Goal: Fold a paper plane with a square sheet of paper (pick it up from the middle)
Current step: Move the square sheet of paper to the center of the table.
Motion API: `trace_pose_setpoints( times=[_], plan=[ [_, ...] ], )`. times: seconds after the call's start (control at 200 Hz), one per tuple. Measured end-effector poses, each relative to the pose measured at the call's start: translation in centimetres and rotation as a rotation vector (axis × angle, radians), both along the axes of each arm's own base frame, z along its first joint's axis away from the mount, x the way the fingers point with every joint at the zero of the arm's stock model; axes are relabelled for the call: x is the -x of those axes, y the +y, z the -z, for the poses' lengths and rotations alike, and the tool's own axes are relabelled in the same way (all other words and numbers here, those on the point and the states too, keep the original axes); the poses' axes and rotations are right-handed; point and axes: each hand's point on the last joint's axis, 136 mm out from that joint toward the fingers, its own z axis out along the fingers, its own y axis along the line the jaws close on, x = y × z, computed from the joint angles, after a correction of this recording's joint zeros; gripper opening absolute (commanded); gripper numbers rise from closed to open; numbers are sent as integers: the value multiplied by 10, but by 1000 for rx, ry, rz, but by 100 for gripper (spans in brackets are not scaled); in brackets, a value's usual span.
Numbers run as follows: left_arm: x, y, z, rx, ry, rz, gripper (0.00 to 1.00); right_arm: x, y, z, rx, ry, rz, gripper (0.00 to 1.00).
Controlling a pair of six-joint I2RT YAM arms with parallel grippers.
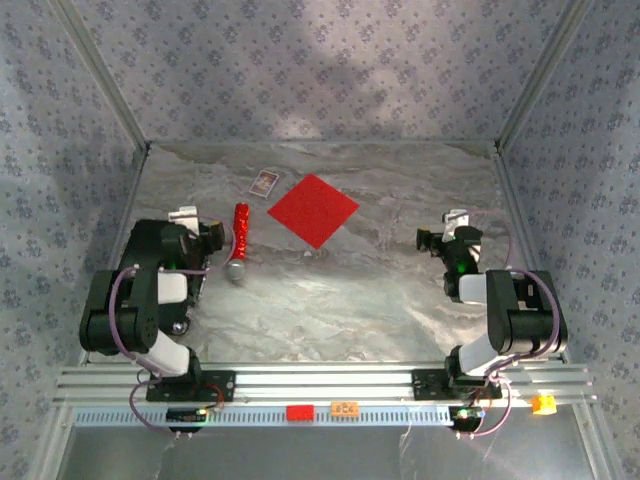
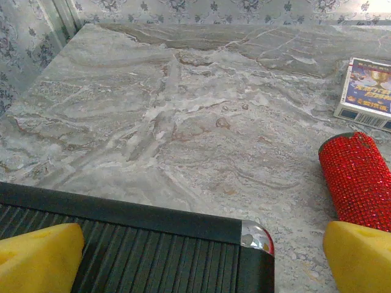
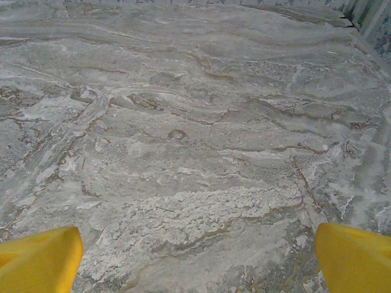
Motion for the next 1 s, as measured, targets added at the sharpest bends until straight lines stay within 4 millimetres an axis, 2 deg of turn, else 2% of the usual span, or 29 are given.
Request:
trace_pose_setpoints(
  times=[0.999],
  plan=[
    [0,-1,0,1,0,3,100,0,-1,1,-9,2,-3,99]
  ],
)
